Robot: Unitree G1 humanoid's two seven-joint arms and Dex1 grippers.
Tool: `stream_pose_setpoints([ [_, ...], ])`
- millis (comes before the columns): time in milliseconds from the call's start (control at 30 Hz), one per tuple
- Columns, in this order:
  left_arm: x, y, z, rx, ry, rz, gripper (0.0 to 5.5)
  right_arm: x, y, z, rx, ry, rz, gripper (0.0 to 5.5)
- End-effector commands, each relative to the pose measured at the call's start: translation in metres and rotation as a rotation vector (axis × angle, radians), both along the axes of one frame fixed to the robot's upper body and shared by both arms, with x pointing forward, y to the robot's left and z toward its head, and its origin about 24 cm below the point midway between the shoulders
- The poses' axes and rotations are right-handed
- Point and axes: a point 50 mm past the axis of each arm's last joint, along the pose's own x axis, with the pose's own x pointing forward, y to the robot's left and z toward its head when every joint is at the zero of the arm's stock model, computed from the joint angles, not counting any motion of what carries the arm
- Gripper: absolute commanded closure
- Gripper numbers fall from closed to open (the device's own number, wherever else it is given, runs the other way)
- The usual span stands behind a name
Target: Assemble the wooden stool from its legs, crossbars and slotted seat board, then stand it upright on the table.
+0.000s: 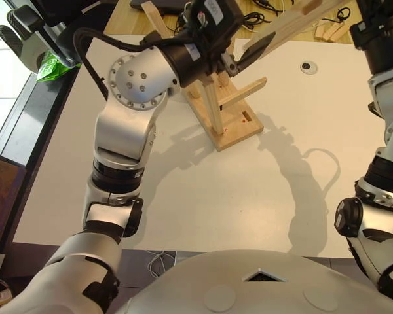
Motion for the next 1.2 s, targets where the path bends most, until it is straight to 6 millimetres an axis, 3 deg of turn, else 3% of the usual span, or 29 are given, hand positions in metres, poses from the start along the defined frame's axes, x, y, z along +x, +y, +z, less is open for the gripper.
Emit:
stream_pose_setpoints([
  [33, -0.005, 0.011, 0.004, -0.036, 0.051, -0.002, 1.73, 0.011, -0.030, 0.004, 0.062, 0.018, -0.191, 4.50],
  [167, -0.008, 0.026, 0.023, -0.165, 0.085, 0.005, 1.73, 0.017, -0.058, -0.018, 0.033, 0.109, -0.333, 4.50],
  [267, -0.004, 0.047, 0.044, -0.300, 0.089, 0.060, 1.73, 0.017, -0.063, -0.044, -0.013, 0.193, -0.358, 4.50],
  [400, 0.003, 0.070, 0.050, -0.423, 0.109, 0.168, 1.73, 0.016, -0.054, -0.071, -0.047, 0.272, -0.316, 4.50],
  [533, 0.005, 0.079, 0.034, -0.443, 0.152, 0.263, 1.73, 0.012, -0.031, -0.090, -0.061, 0.322, -0.214, 4.50],
  [667, 0.004, 0.083, 0.036, -0.485, 0.154, 0.285, 1.73, 0.007, -0.014, -0.103, -0.075, 0.350, -0.122, 4.50],
  [900, 0.004, 0.084, 0.036, -0.494, 0.160, 0.293, 1.73, -0.001, -0.010, -0.107, -0.088, 0.342, -0.082, 4.50],
  [1200, 0.003, 0.084, 0.033, -0.491, 0.166, 0.303, 1.73, 0.000, -0.007, -0.083, -0.022, 0.248, -0.043, 4.50],
])
